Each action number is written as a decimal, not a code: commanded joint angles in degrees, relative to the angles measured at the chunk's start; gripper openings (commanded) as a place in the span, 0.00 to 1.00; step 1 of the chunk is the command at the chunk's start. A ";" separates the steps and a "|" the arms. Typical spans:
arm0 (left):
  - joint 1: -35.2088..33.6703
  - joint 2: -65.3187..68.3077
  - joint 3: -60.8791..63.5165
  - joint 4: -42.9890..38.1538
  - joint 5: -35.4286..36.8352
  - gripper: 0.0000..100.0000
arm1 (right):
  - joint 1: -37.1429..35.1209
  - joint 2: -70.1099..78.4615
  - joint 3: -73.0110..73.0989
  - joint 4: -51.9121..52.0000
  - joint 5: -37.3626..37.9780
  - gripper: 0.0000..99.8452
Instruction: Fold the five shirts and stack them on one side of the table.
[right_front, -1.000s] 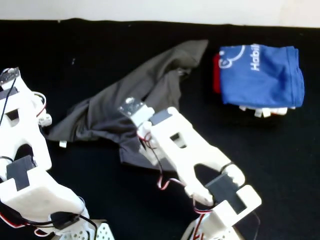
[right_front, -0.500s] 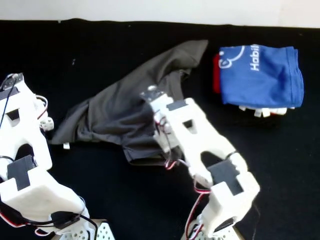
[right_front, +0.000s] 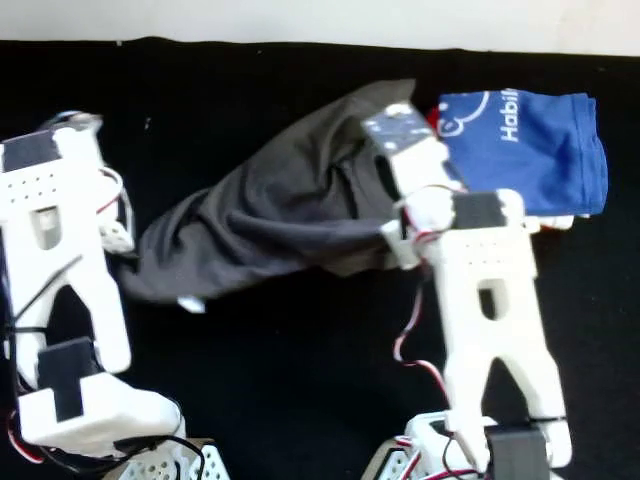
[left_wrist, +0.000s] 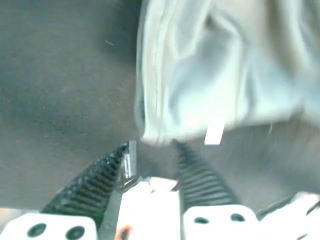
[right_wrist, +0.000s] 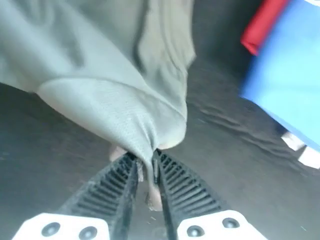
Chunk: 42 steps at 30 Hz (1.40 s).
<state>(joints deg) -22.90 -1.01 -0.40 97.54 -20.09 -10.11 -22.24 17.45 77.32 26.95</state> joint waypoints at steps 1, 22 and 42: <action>1.89 -3.47 -2.77 2.20 -4.75 0.22 | 5.49 -3.12 -1.98 1.19 3.52 0.01; 15.25 -3.30 31.60 -29.98 -10.11 0.21 | 9.71 -3.65 2.86 -2.07 3.69 0.01; 11.91 -2.95 43.47 -40.09 -13.10 0.21 | 9.36 -3.65 2.95 -2.07 3.60 0.01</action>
<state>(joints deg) -10.51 -2.86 43.03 60.62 -32.13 -1.93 -23.21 20.44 76.09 29.76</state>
